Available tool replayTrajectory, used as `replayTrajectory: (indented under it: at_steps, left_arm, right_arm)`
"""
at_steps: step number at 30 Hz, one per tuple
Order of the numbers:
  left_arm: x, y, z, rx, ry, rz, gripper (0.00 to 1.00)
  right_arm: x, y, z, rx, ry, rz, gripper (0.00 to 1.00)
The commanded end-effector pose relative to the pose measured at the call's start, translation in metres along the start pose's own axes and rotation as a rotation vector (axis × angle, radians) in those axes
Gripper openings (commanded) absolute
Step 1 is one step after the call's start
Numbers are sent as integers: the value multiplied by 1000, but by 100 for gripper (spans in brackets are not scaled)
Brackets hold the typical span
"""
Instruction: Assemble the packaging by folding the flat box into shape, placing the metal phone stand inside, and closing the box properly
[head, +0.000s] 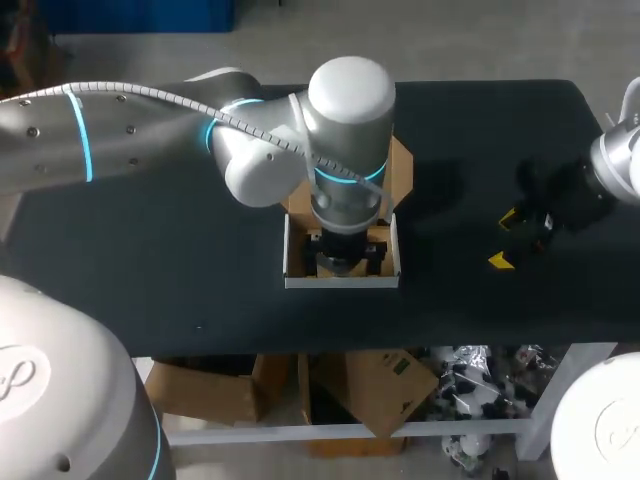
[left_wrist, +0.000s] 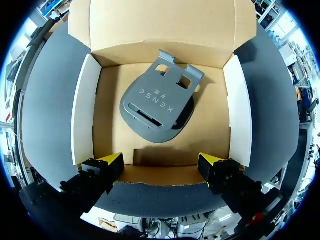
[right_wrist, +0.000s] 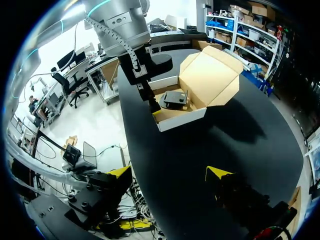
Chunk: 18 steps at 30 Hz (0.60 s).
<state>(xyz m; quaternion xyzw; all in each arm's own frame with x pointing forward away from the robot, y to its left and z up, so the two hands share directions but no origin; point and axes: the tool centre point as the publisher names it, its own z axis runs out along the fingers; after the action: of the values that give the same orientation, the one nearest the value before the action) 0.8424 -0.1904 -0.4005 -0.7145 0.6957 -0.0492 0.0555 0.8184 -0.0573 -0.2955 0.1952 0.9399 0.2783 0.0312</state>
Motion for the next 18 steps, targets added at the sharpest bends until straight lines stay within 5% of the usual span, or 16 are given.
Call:
replayTrajectory:
  at_steps: [1, 18]
  left_arm:
    - [-6, 10, -4, 14, 1, -12, 100]
    - [-18, 35, -8, 16, 3, -55, 100]
  right_arm:
    - [1, -1, -1, -3, 0, -1, 100]
    - [1, -1, -1, -3, 0, -1, 100]
